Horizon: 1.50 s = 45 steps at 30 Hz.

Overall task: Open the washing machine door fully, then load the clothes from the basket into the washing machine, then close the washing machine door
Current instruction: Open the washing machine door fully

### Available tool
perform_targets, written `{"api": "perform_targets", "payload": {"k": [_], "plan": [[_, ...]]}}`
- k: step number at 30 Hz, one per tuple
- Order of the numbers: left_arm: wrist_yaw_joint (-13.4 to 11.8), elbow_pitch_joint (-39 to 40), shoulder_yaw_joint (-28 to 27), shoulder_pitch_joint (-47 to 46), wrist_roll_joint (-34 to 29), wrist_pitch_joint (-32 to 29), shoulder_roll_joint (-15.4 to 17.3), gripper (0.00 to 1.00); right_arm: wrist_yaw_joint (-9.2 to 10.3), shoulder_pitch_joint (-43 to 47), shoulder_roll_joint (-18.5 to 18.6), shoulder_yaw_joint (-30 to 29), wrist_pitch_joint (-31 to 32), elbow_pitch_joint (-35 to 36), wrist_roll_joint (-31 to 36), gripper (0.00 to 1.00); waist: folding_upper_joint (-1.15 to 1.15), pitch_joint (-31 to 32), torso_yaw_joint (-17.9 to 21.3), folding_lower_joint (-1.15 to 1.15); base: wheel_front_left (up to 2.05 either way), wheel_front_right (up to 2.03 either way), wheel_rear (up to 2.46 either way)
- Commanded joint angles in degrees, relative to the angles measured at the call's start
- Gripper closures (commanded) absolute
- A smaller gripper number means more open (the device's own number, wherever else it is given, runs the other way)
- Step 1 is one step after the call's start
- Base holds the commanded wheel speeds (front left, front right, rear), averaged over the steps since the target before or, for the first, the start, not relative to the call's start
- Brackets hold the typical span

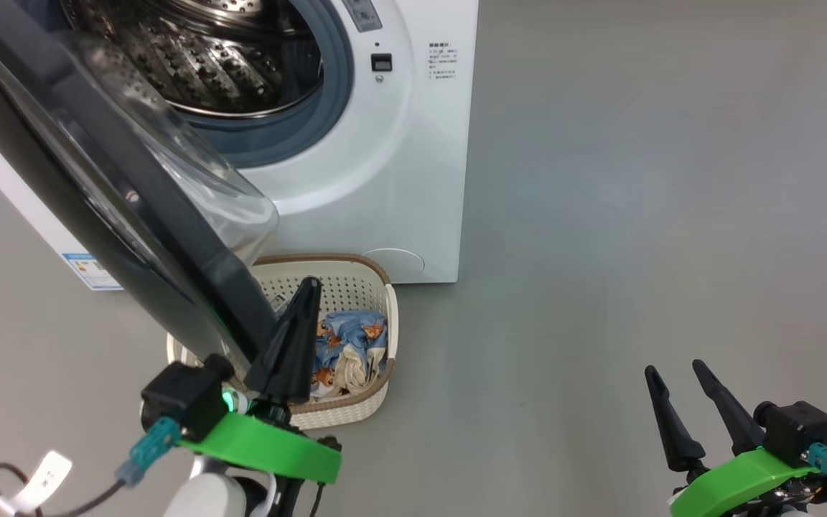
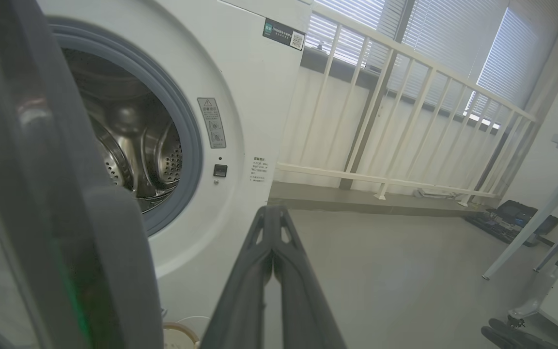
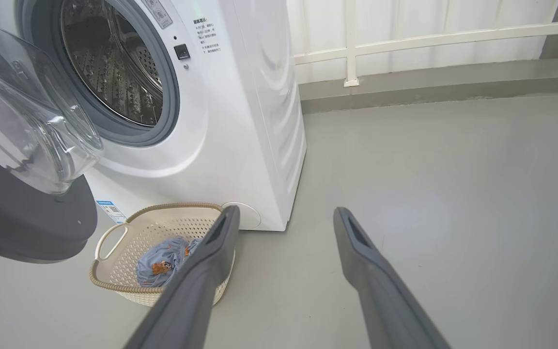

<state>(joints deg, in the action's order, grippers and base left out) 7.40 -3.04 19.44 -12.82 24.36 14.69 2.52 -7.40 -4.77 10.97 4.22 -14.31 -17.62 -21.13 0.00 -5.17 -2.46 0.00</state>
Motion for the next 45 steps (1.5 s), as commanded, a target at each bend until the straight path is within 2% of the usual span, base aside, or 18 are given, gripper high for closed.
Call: {"api": "perform_targets", "payload": {"k": [1, 8, 16, 45], "plan": [[0.1, 0.0, -1.6, -2.8, 0.7, 0.3, 0.4, 1.0, -0.09, -1.5, 0.4, 1.0, -0.7, 1.6, 0.7, 0.0, 0.0, -0.2, 0.2, 0.0, 0.0, 0.0, 0.0], [0.1, -6.9, -3.1, -4.8, 2.3, 0.3, 0.4, 1.0, -0.09, -1.8, 0.2, 0.8, -0.7, 1.8, 0.7, 0.0, 0.0, -0.6, 0.2, 0.0, 0.0, 0.0, 0.0], [0.1, -10.4, -5.1, -5.7, 3.4, 0.3, 0.4, 1.0, -0.09, -2.2, 0.5, 0.9, -0.7, 1.7, 0.4, 0.0, 0.0, -0.7, -0.1, 0.0, 0.0, 0.0, 0.0], [0.1, -12.9, -9.2, -3.0, 4.0, 0.3, 0.4, 1.0, -0.09, -1.7, 0.8, 0.6, -0.7, 2.4, 0.2, 0.0, 0.0, 0.9, -3.1, 0.0, 0.0, 0.0, 0.0]]}}
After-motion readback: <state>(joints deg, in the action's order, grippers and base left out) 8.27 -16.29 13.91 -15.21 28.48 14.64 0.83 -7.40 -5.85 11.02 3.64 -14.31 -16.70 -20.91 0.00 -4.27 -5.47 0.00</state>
